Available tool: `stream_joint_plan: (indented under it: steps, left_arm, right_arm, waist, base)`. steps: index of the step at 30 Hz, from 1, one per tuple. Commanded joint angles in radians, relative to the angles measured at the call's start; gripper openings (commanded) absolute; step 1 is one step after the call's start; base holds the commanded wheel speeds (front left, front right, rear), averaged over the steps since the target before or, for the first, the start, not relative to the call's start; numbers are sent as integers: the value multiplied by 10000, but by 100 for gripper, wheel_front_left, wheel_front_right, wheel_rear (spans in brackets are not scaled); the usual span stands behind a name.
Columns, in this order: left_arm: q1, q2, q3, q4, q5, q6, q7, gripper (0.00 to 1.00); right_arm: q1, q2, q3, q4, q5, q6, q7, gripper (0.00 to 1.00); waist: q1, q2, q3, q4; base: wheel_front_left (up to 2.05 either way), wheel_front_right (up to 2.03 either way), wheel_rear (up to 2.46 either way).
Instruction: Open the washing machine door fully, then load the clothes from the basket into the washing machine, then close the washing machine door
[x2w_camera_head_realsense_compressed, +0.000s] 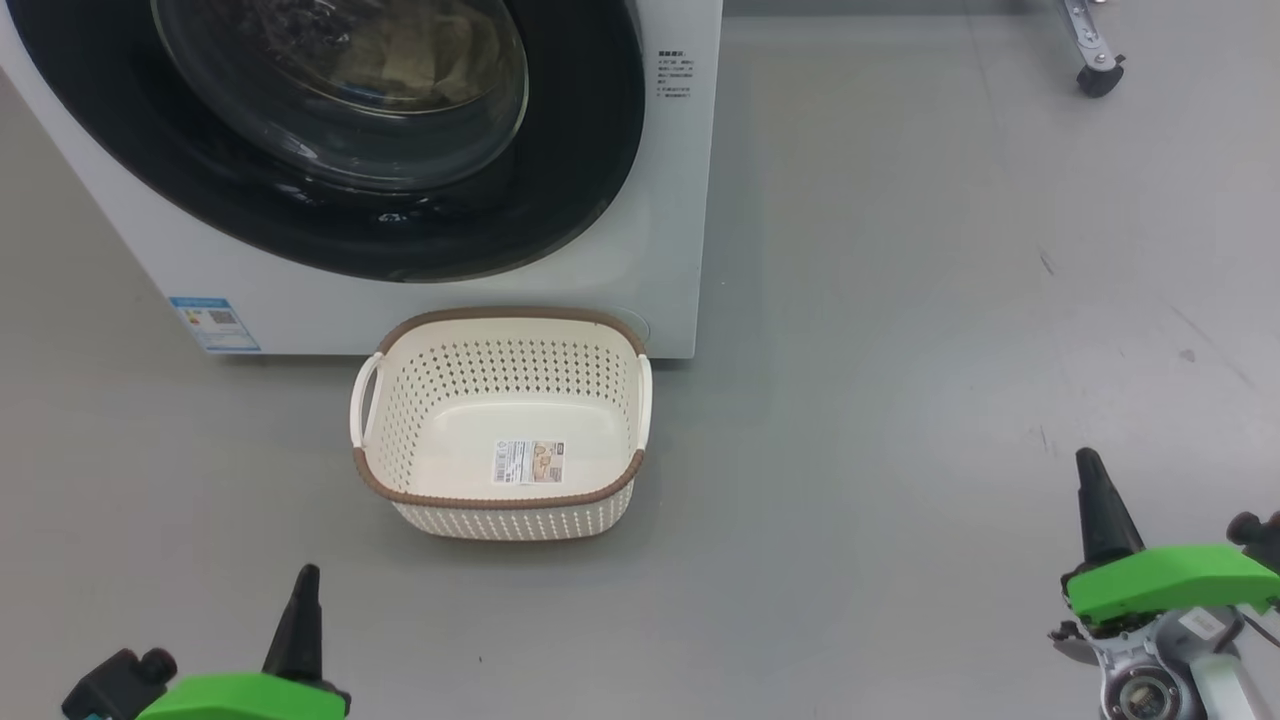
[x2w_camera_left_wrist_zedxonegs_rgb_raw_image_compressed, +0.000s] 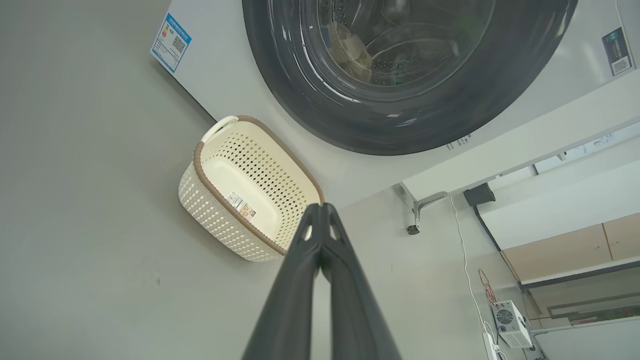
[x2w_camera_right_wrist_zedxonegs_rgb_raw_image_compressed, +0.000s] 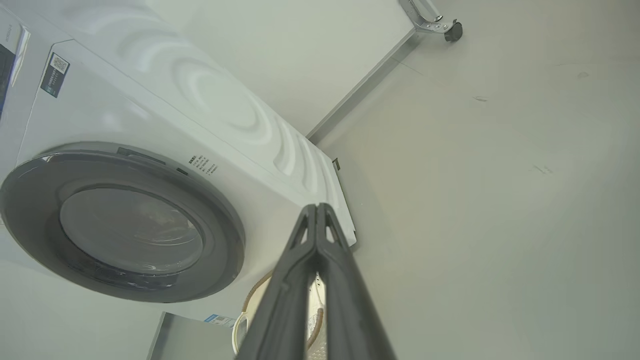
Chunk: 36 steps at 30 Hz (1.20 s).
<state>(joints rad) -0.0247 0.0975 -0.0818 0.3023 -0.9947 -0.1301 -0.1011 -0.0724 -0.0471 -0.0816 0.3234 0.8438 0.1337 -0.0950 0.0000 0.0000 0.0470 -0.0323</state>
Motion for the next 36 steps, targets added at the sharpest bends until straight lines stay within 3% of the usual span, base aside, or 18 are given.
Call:
stream_joint_plan:
  steps: [1,36]
  left_arm:
    - [-490,55,275,-350,-181,-7,53,0]
    - [-657,-157,1053,-464,-3262,-6,1053,0]
  right_arm:
    - [-422,-22,15,-394,227,-13,55,0]
    - [-388,-27,-156,-593,3988,-22,1082,0]
  waist:
    - [0,0,-5,4]
    - [0,0,-225,166]
  base:
    - [0,0,0]
    - [0,0,0]
